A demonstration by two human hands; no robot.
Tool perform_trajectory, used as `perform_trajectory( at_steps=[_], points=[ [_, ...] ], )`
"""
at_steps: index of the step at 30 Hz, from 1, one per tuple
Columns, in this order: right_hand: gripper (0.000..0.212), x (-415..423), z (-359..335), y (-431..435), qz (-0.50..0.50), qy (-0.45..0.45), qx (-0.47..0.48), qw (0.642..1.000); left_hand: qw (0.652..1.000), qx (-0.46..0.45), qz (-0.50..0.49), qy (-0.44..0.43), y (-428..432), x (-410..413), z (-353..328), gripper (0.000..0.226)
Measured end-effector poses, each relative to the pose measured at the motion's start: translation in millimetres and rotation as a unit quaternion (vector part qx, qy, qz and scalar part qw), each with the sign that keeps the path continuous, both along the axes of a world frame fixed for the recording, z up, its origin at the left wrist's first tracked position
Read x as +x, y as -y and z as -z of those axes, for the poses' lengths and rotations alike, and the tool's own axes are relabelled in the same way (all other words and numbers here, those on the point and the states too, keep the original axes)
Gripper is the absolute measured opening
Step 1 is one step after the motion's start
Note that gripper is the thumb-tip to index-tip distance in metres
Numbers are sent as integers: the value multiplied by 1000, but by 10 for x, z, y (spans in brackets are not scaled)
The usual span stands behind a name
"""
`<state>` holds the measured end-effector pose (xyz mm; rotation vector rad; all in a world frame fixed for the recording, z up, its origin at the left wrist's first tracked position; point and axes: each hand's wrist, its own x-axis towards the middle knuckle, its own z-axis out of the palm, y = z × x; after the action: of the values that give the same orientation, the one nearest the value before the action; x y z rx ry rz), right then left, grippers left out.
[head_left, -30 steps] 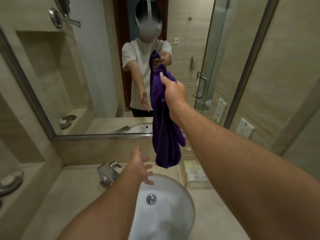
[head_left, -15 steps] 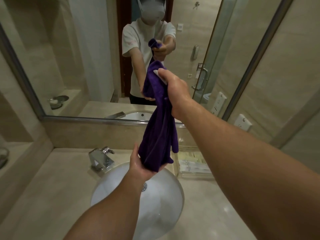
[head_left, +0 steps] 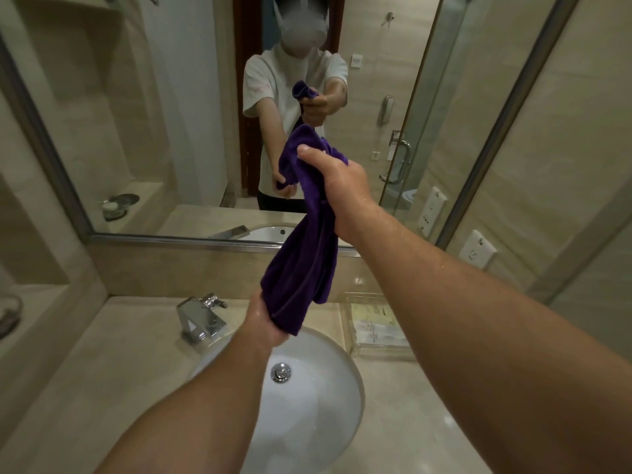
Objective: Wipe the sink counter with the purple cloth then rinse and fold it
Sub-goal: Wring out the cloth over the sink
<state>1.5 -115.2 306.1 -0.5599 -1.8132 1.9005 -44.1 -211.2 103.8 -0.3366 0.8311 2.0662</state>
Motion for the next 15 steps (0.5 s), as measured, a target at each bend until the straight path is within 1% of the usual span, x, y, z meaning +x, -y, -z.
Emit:
perform_trajectory(
  at_steps=[1,3,4,5,6,7,8,9,10,11,12,13,15],
  points=[
    [34,14,-11,-26,9,-3,-10,1000,999,-7,-10,-33,39,-135,-85,27],
    [37,38,28,-97,27,6,-17,999,991,-59,-11,-121,135,-393,-368,29],
    [37,53,76,-133,36,18,-6,999,979,-118,-12,-163,182,-497,-552,32],
    [34,67,134,-161,46,30,12,998,955,-196,-18,-220,221,-600,-738,34],
    [30,81,200,-175,55,39,39,997,911,-278,-41,-302,245,-688,-935,32],
    [25,82,269,-180,63,46,78,994,852,-335,-59,-399,246,-740,-1144,25],
    [22,82,330,-168,69,45,126,989,793,-359,-65,-488,223,-758,-1346,20],
    [22,67,376,-135,74,36,170,982,744,-364,-66,-557,183,-739,-1542,22],
    [22,42,401,-83,78,20,202,976,707,-365,-62,-602,119,-673,-1735,31],
    [21,16,404,-16,79,3,220,972,682,-367,-49,-631,37,-606,-1864,41],
    [20,-26,403,53,81,-16,223,971,668,-363,-30,-648,-43,-521,-1983,52],
    [21,-61,389,120,90,-35,209,973,677,-350,-13,-648,-122,-440,-2068,62],
    [30,-87,356,198,126,-60,151,979,736,-293,0,-610,-249,-286,-2181,73]
  ],
)
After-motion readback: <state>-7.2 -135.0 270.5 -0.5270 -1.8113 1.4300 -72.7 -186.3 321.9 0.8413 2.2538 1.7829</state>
